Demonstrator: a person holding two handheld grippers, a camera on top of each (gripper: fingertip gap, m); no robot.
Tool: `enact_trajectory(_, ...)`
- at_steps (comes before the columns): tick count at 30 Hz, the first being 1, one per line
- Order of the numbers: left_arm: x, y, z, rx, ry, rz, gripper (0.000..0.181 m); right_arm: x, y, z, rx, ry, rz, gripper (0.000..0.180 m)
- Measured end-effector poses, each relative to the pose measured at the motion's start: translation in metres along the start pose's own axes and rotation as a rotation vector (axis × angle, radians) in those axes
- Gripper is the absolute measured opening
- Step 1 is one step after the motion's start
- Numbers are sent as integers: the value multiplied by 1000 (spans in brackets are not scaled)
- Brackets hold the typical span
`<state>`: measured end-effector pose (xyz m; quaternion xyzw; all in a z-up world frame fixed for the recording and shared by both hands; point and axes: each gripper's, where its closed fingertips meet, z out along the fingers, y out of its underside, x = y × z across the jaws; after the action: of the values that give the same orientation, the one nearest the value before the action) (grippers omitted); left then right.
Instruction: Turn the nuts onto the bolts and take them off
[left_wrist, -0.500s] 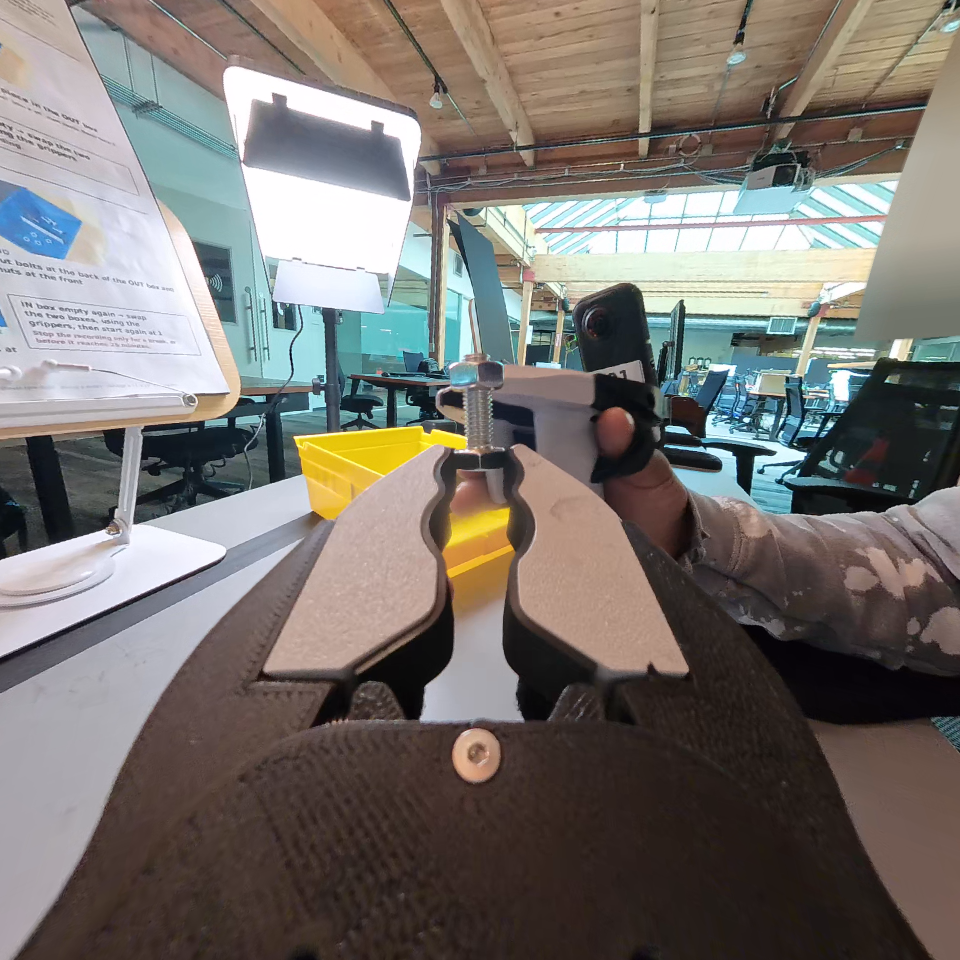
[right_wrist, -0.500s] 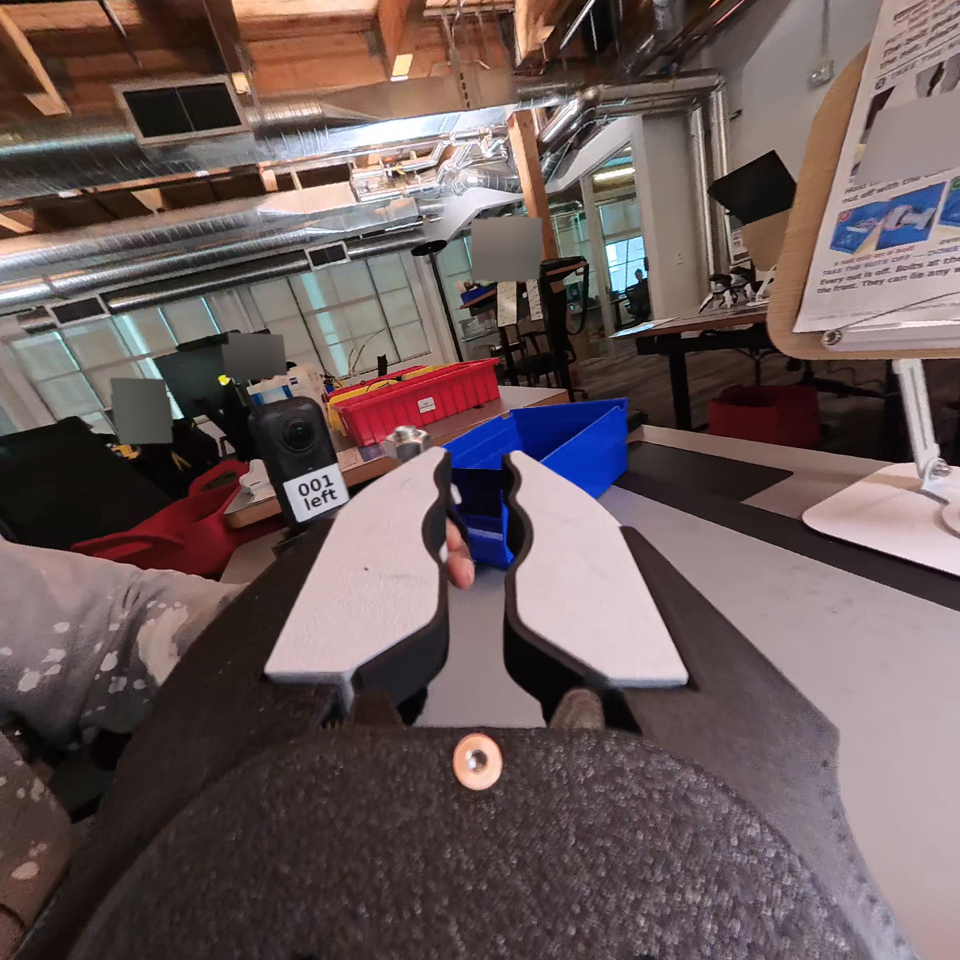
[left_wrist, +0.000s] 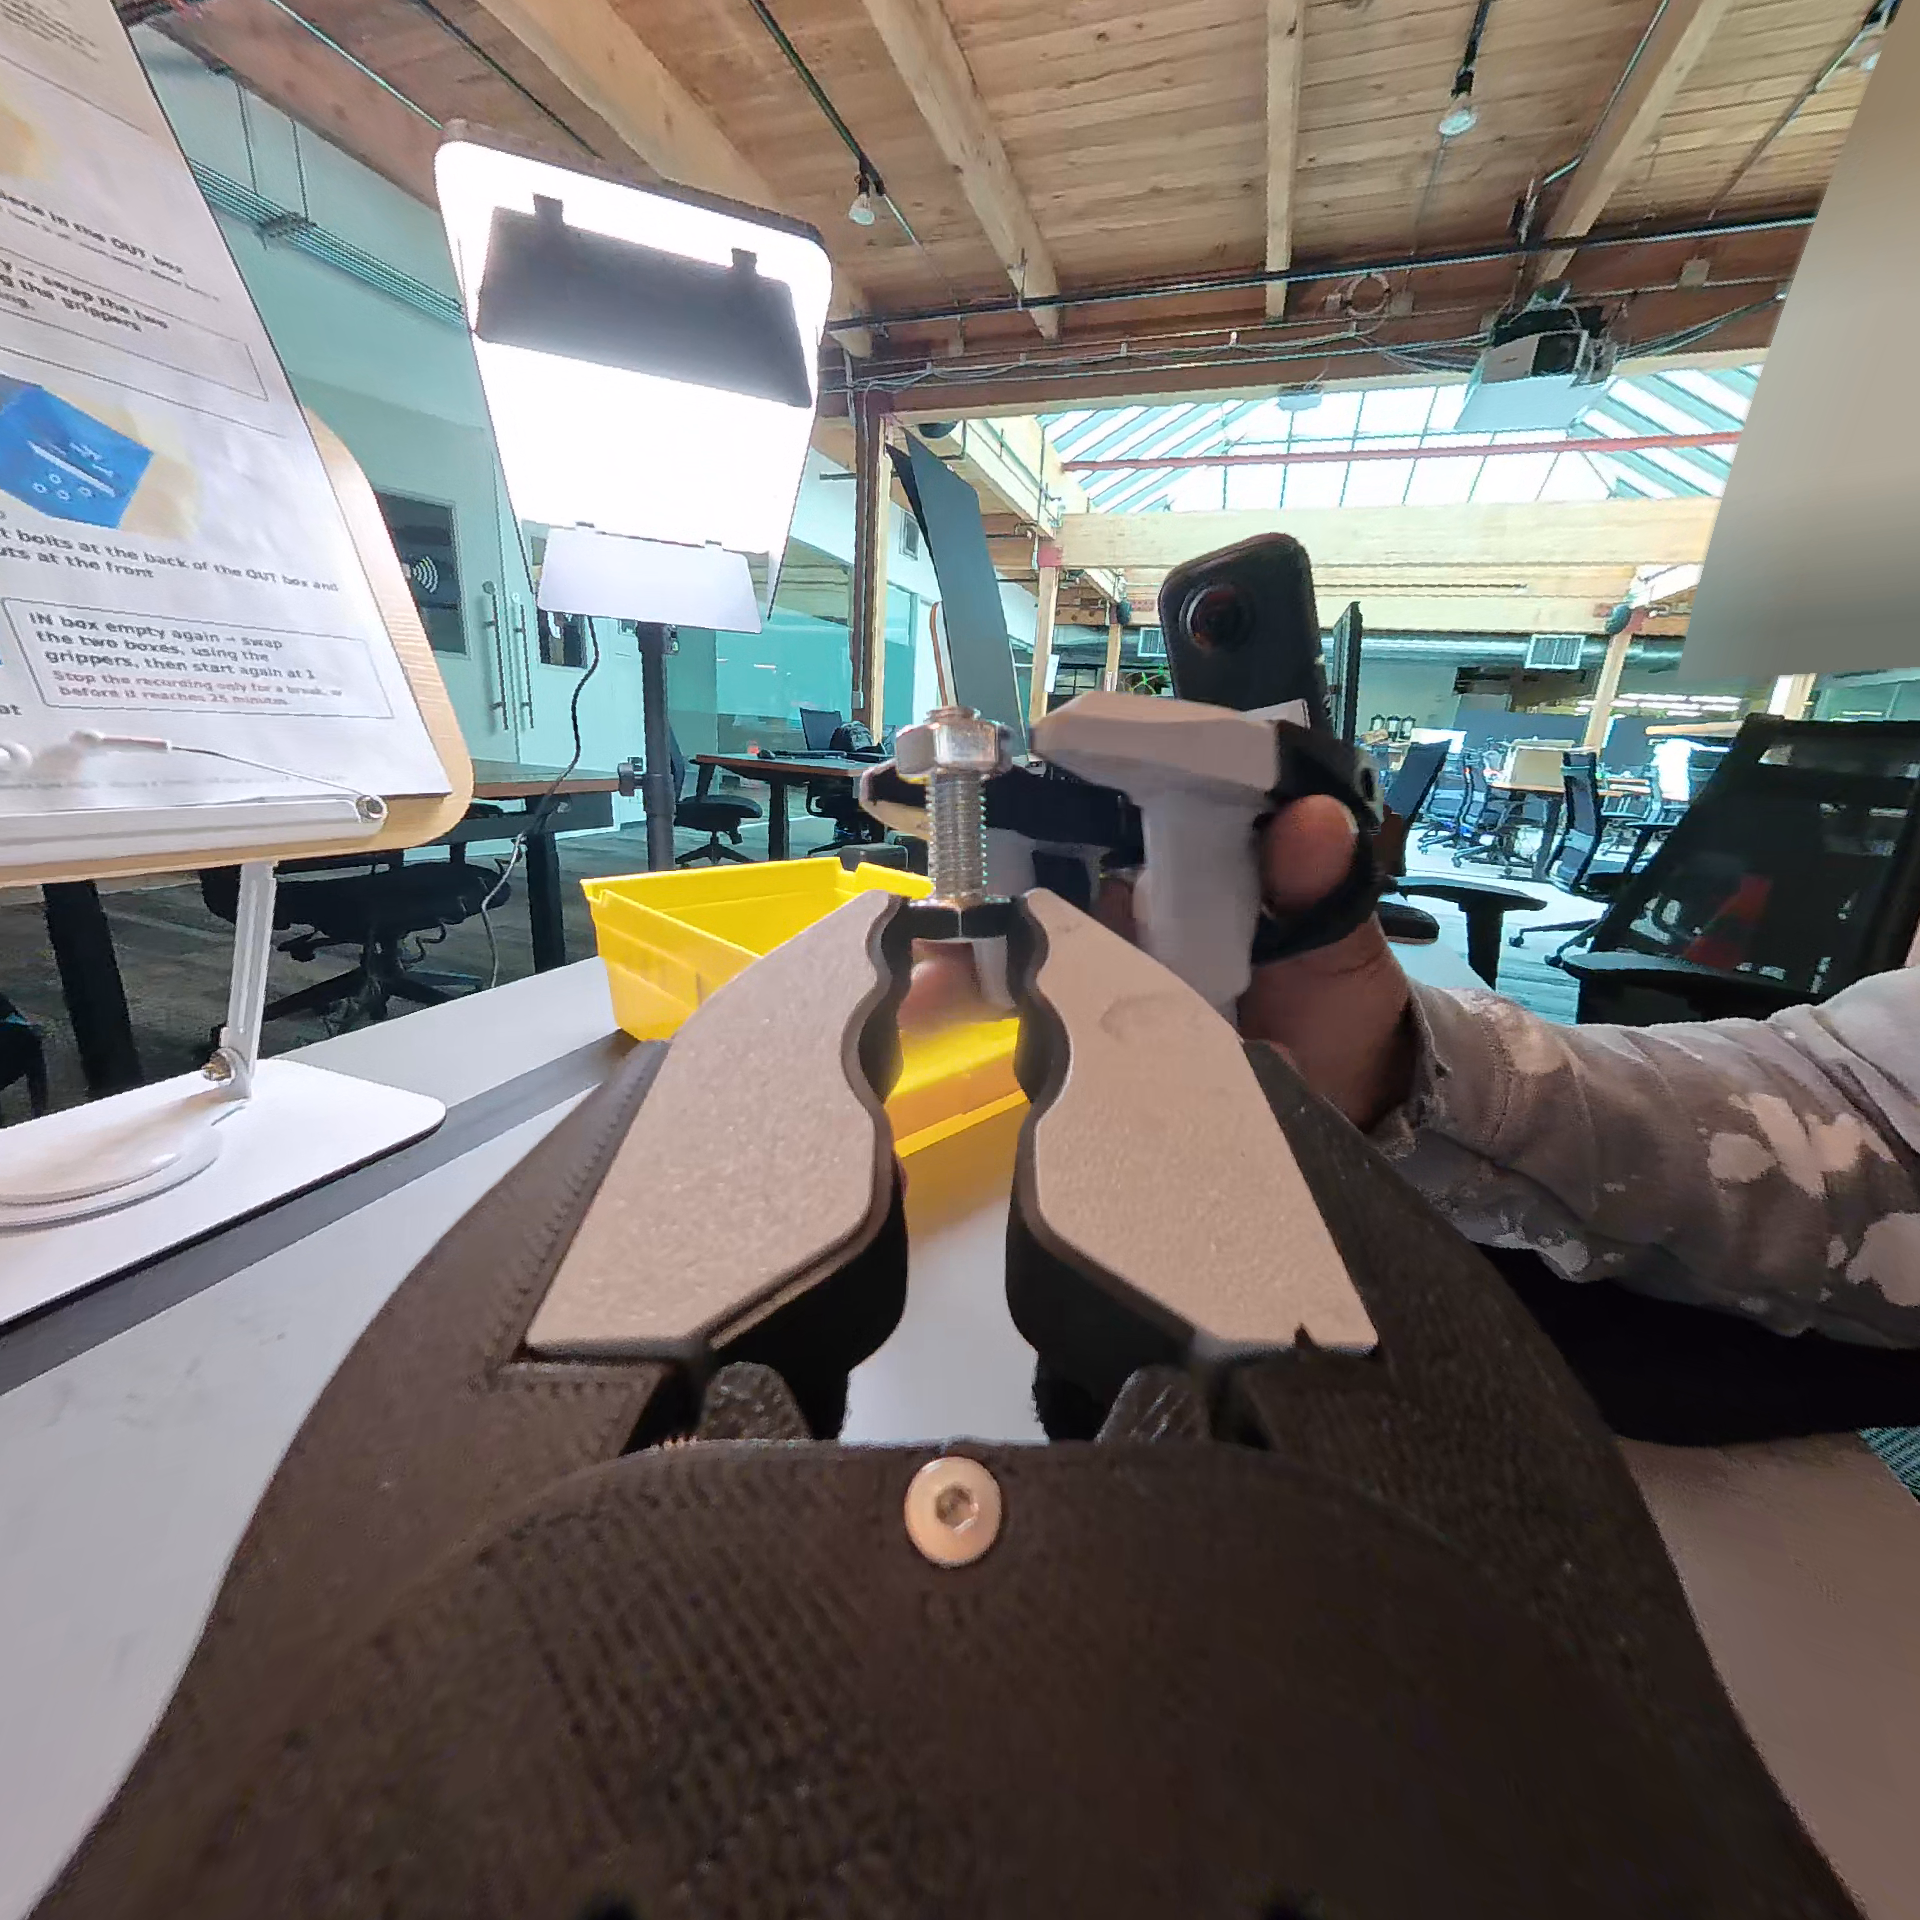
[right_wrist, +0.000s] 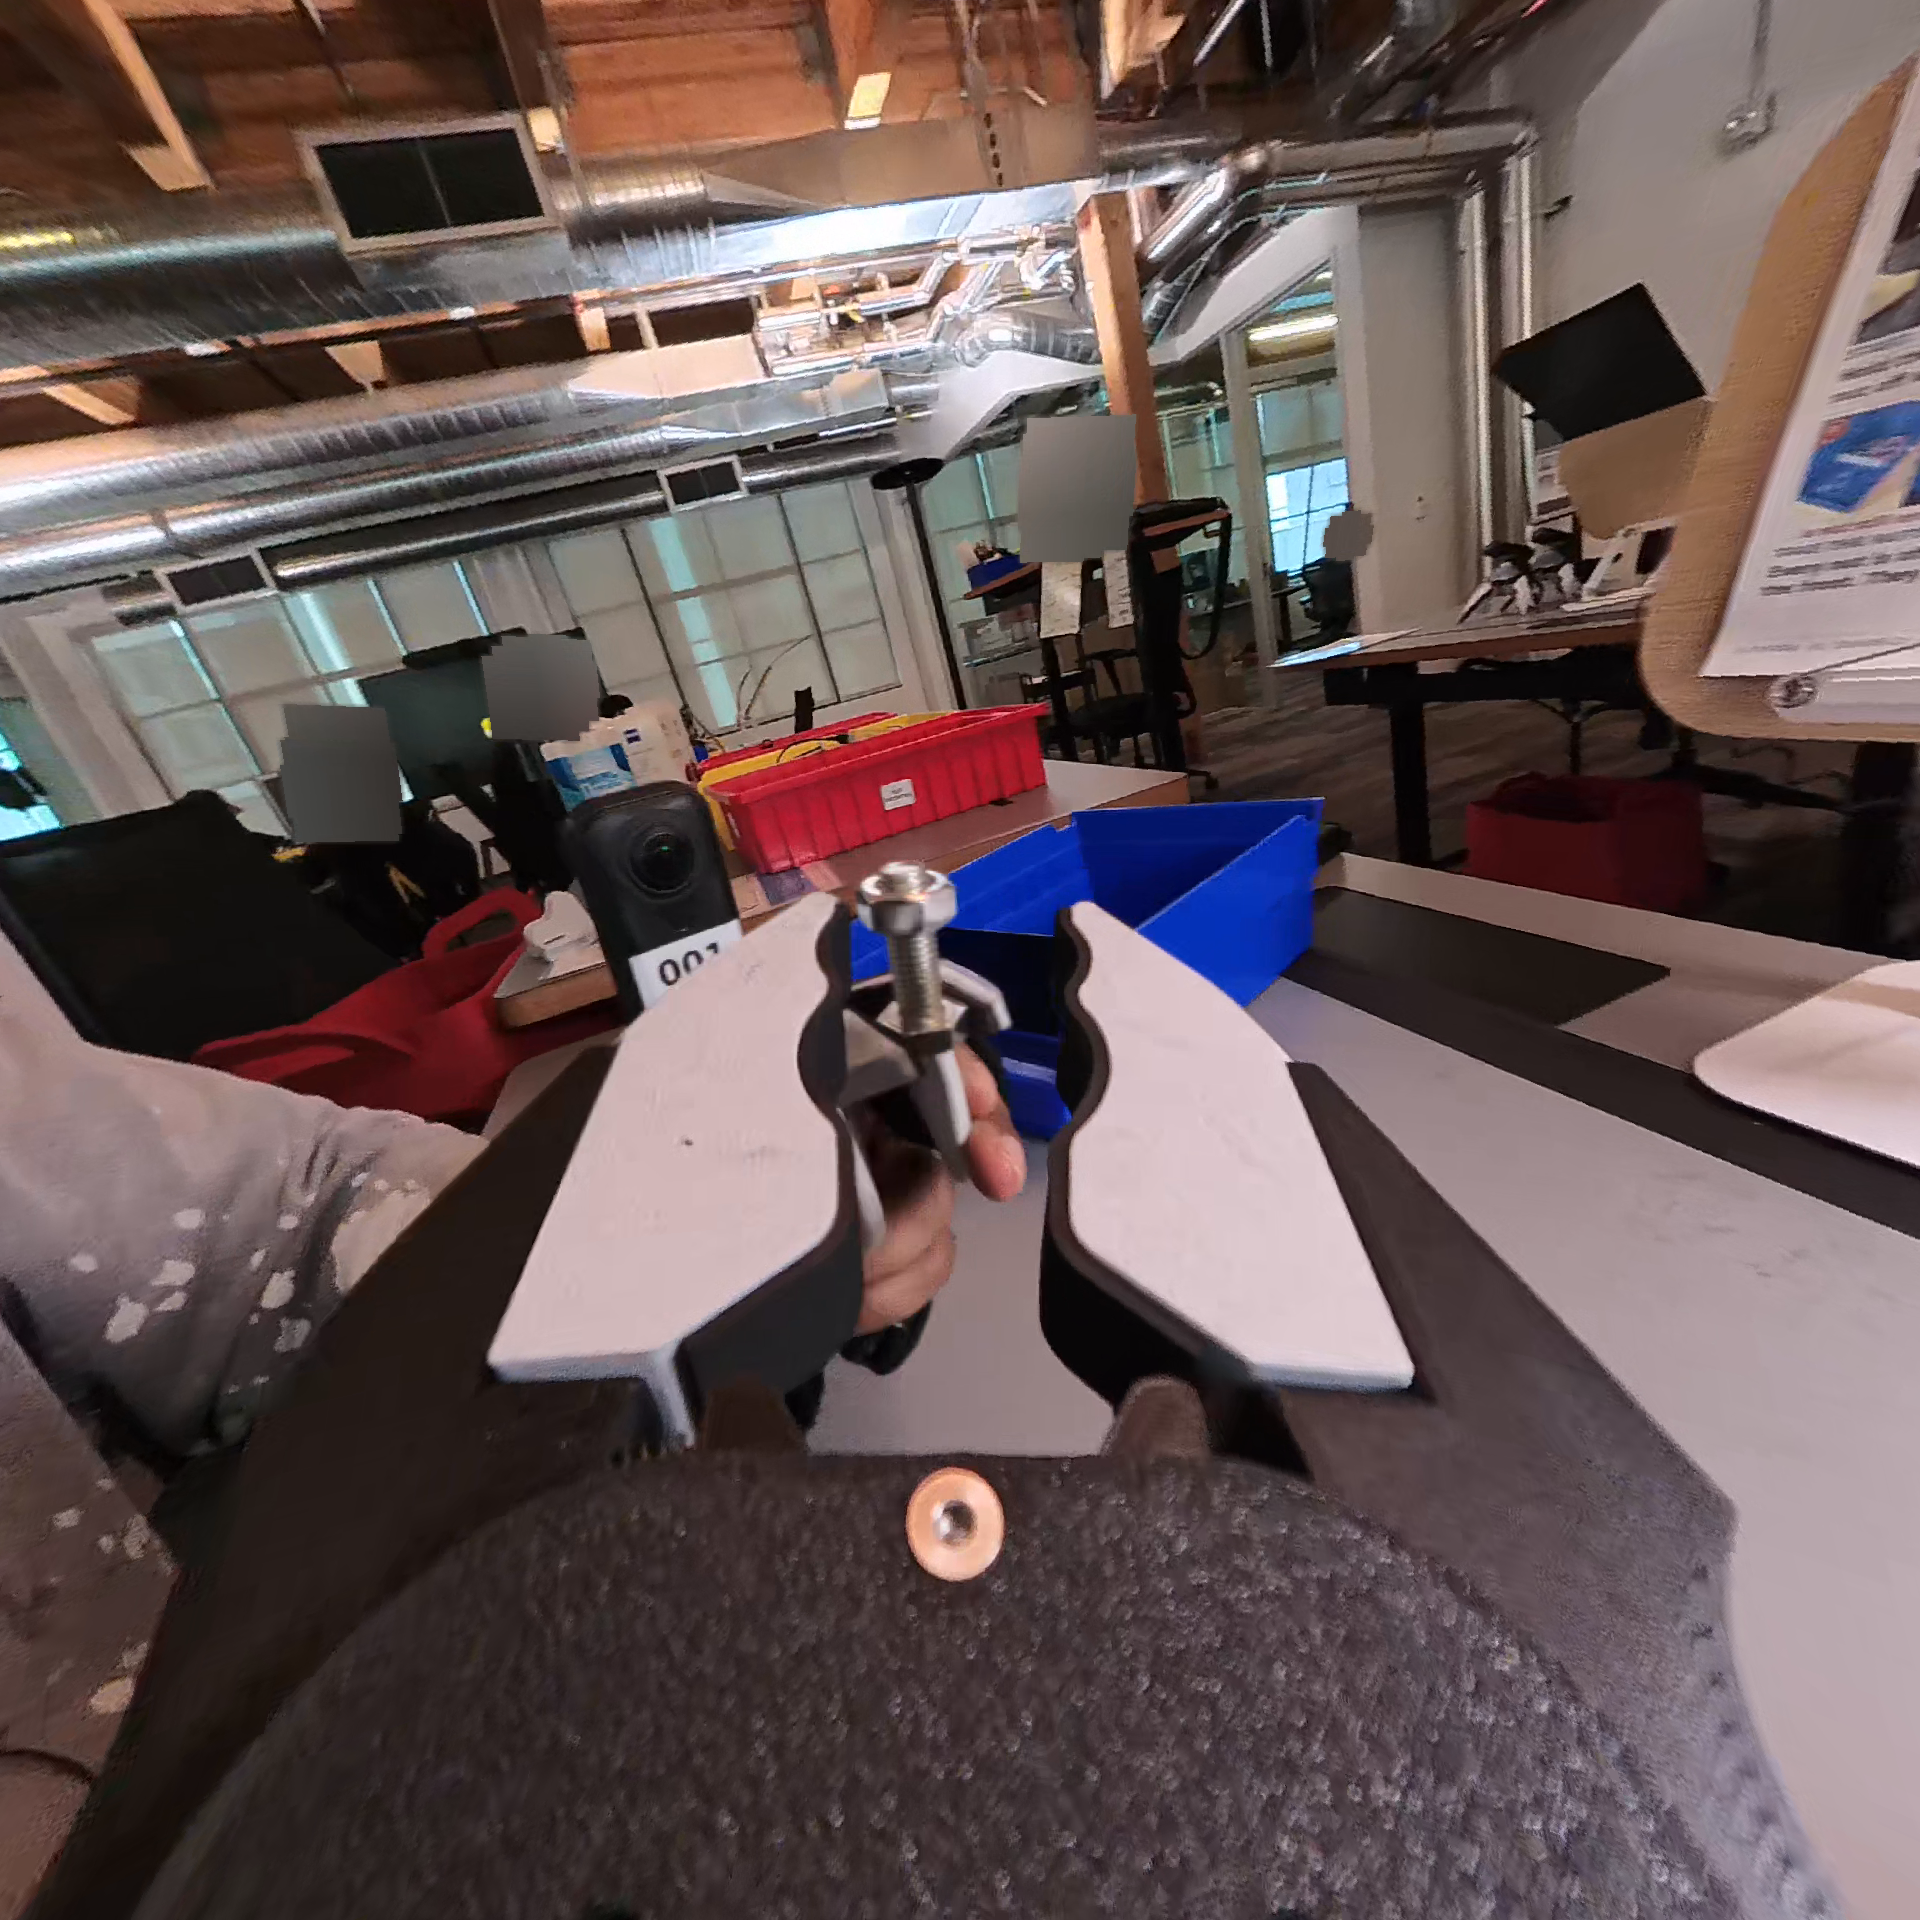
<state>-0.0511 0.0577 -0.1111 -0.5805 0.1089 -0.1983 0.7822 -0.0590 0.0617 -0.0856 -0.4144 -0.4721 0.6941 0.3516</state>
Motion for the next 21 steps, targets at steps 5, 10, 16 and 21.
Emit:
enact_trajectory(5,1,-2,0,11,6,-6,18,8,-1,-1,5,38,28,12)
enact_trajectory(10,2,-4,0,15,9,-1,19,7,-4,-3,17,16,31,33)
enact_trajectory(16,3,-3,0,14,9,-5,19,2,-2,1,11,-3,37,25)
enact_trajectory(21,2,-8,-2,34,15,-11,19,9,-6,-4,29,14,52,31)
